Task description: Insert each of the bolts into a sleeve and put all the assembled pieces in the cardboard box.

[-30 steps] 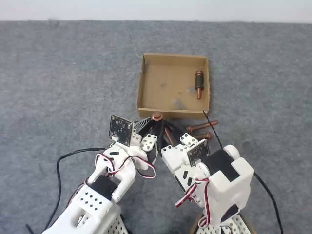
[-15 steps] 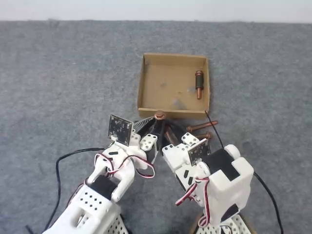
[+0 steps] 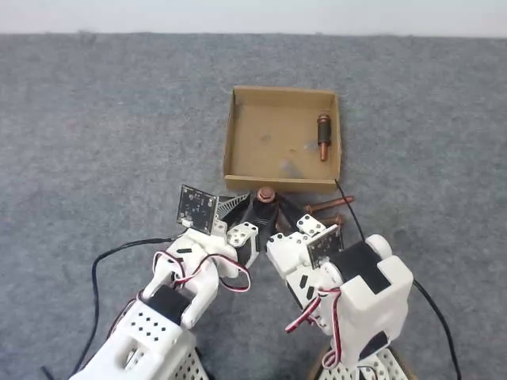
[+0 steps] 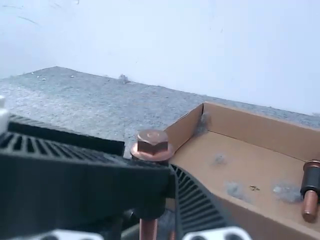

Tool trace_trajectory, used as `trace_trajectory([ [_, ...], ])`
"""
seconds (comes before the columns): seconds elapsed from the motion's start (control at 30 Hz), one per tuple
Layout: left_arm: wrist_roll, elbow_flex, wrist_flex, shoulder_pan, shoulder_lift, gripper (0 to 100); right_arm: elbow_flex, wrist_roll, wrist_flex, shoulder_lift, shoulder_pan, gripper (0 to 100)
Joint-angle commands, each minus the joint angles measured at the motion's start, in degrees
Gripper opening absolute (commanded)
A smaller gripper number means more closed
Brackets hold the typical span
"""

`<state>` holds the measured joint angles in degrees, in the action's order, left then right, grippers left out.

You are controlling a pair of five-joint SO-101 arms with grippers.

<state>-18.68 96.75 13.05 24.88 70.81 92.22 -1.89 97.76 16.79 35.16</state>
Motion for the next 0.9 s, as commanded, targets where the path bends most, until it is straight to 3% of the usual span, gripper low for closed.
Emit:
trace_trajectory([
  [0.0,-0.3,-0.2,0.5,1.0,-0.1,19,1.2,-0.1,1.9,-1.2,-1.1,0.6],
  [0.23,-0.2,-0.3,-0.4,1.0,0.0,19,1.2,-0.1,1.9,-1.2,-1.1,0.6],
  [0.43,-0.3,-0.2,-14.2,0.4,0.0,19,0.5,-0.1,1.8,-1.1,-1.9,0.6],
  [0.87,0.0,-0.3,-15.1,0.4,0.0,19,-0.5,-0.1,1.6,-1.1,-4.4,0.6],
])
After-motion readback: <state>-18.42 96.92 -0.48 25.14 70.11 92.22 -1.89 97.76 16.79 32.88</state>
